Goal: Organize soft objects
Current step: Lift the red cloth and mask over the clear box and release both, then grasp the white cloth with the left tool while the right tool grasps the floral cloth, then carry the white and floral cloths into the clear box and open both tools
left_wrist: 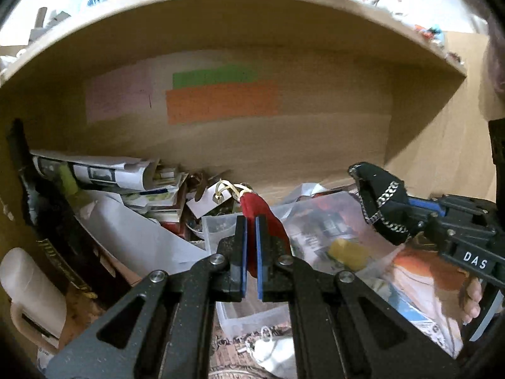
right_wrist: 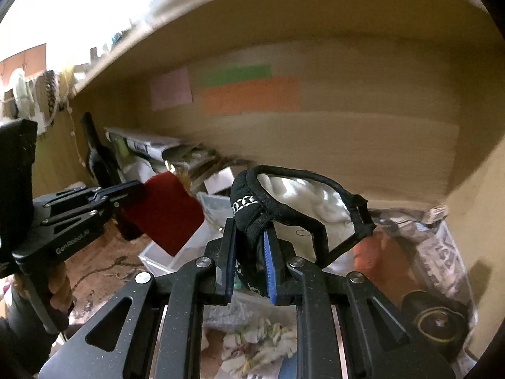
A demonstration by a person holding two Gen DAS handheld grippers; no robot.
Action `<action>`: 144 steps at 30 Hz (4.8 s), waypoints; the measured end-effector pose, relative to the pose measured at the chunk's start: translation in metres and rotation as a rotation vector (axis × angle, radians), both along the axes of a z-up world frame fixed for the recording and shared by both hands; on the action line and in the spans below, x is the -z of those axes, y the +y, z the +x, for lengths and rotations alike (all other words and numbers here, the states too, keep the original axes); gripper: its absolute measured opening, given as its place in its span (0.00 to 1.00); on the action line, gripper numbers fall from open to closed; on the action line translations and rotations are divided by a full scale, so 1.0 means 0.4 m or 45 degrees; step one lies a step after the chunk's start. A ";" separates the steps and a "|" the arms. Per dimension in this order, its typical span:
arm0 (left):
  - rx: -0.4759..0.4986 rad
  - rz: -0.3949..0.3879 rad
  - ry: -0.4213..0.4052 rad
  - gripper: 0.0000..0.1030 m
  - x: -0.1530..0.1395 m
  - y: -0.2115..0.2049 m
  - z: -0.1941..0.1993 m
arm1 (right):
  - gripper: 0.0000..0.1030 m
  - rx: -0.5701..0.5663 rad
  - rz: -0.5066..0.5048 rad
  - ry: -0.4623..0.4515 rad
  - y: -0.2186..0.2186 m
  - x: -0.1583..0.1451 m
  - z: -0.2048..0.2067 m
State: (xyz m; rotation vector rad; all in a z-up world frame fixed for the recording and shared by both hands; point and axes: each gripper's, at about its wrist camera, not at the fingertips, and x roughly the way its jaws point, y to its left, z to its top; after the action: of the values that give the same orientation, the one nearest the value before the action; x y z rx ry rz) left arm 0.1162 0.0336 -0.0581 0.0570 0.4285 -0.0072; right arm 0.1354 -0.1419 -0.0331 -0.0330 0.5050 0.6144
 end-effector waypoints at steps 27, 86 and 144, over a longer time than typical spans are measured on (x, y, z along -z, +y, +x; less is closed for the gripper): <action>-0.026 -0.014 0.293 0.27 0.142 0.036 0.107 | 0.42 -0.097 -0.230 0.281 0.110 0.122 0.117; 0.157 -0.237 0.534 0.20 0.295 0.009 -0.039 | 0.15 0.013 -0.224 0.368 -0.067 0.259 -0.051; -0.007 -0.084 0.263 0.15 0.109 0.041 0.176 | 0.16 0.156 -0.204 0.176 -0.019 0.145 0.127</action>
State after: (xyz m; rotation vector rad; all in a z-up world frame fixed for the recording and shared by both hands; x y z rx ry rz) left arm 0.1865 0.0499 -0.1018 -0.0099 0.6346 -0.0216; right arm 0.1863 -0.1496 -0.0910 -0.1111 0.6842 0.4570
